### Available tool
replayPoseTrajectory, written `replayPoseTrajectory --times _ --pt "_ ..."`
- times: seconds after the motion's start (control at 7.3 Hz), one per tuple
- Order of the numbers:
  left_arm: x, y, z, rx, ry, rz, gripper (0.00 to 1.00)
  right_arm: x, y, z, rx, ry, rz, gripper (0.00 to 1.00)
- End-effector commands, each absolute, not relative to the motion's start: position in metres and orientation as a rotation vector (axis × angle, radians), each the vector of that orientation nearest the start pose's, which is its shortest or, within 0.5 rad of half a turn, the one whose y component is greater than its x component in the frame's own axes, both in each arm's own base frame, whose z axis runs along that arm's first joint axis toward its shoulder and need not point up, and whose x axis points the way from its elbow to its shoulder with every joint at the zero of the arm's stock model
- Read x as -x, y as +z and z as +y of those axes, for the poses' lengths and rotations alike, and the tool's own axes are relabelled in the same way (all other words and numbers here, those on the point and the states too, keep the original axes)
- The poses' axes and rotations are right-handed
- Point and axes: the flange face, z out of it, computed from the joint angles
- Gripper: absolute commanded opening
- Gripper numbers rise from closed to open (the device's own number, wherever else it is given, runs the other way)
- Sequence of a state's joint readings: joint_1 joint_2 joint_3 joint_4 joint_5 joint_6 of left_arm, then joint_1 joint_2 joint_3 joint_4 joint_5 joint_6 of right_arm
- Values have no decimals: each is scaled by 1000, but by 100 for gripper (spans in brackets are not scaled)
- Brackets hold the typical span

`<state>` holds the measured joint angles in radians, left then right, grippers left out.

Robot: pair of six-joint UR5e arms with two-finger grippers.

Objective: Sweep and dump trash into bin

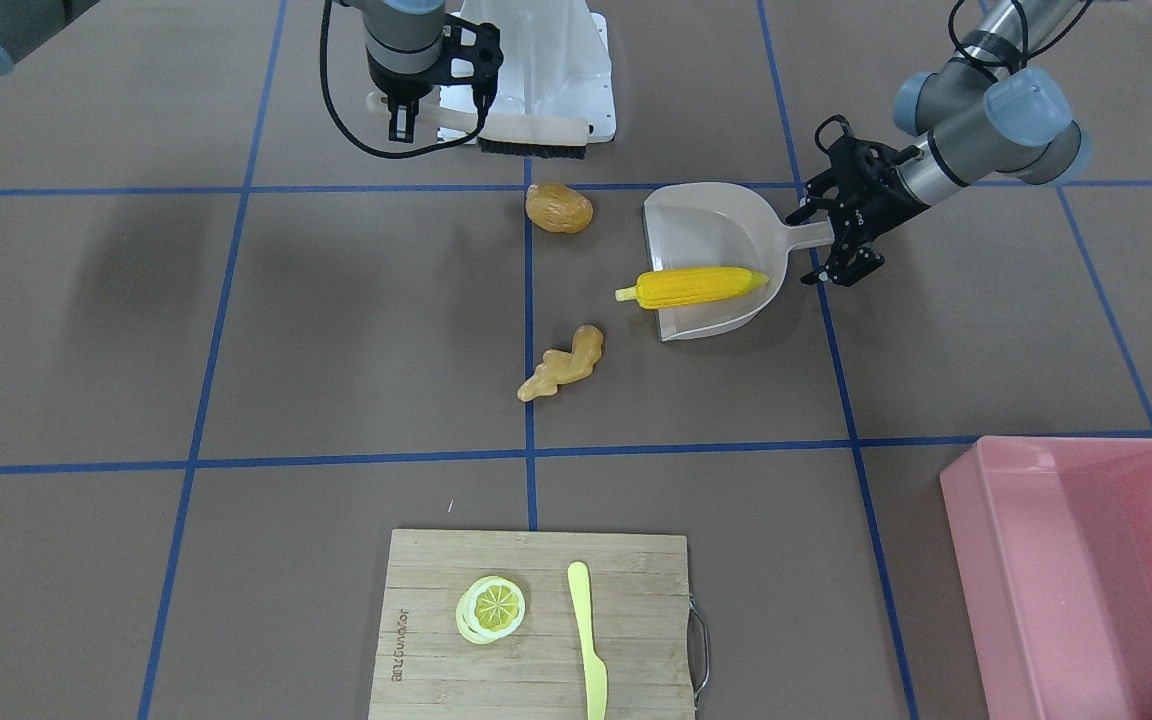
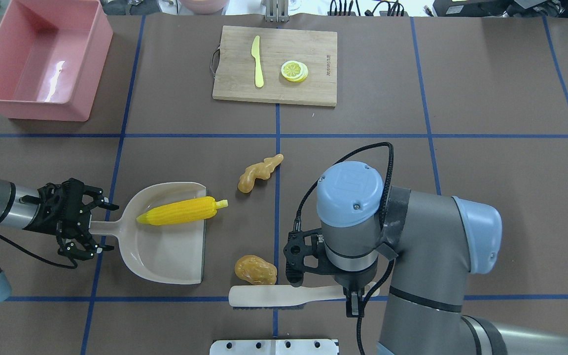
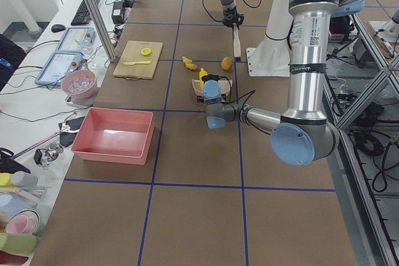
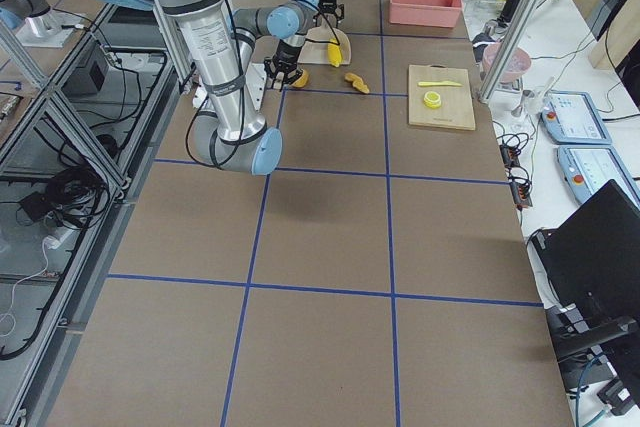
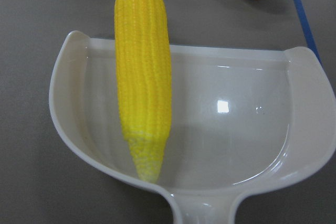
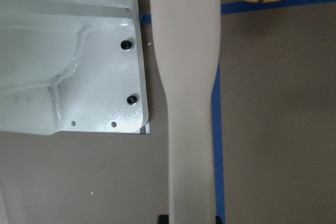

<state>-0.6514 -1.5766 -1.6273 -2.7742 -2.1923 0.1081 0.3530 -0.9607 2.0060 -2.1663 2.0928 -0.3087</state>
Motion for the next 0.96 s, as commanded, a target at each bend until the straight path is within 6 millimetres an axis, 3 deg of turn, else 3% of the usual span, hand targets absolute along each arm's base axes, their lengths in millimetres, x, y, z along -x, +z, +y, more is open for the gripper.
replayPoseTrajectory --times 0.0,0.27,0.69,0.82 --pt "-354 492 -367 -970 1245 1041 98 533 217 -308 -188 -1542 -749 0" --pt "-357 492 -368 -961 1247 1037 98 529 226 -337 -182 -1512 -780 0" --pt "-359 489 -368 -966 1249 1037 98 507 206 -372 -236 -1455 -774 0" --pt "-359 489 -369 -967 1248 1038 98 508 210 -380 -234 -1442 -757 0"
